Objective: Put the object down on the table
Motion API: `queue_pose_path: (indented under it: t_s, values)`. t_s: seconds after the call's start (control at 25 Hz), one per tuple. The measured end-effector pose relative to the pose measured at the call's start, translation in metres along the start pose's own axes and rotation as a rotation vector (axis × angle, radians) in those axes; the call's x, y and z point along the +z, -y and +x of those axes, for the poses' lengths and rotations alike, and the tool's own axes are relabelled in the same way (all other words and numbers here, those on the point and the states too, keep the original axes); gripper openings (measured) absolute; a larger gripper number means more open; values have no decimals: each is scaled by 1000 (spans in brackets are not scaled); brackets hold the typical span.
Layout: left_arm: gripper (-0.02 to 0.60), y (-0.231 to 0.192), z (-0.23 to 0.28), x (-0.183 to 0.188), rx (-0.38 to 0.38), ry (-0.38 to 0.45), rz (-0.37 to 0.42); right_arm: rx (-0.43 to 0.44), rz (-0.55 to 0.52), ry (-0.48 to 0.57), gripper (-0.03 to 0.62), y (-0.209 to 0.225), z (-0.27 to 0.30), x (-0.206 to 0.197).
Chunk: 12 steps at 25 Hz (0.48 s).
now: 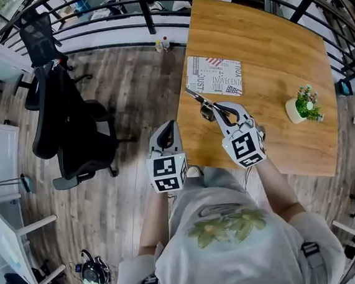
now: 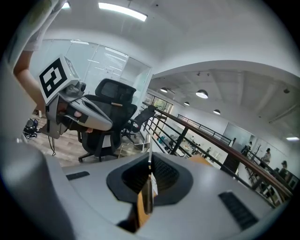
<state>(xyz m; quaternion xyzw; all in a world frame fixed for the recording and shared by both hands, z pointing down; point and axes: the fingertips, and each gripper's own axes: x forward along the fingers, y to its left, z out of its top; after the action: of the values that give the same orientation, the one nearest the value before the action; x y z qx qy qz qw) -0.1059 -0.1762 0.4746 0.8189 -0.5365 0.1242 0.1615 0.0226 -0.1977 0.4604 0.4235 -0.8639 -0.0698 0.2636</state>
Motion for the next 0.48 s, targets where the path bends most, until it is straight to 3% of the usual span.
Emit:
queue_pose_path:
  t_s: [0.48]
  values:
    - [17,-7,7,-28,2,-68,-30,57,13,-57,8,-18,23,-24]
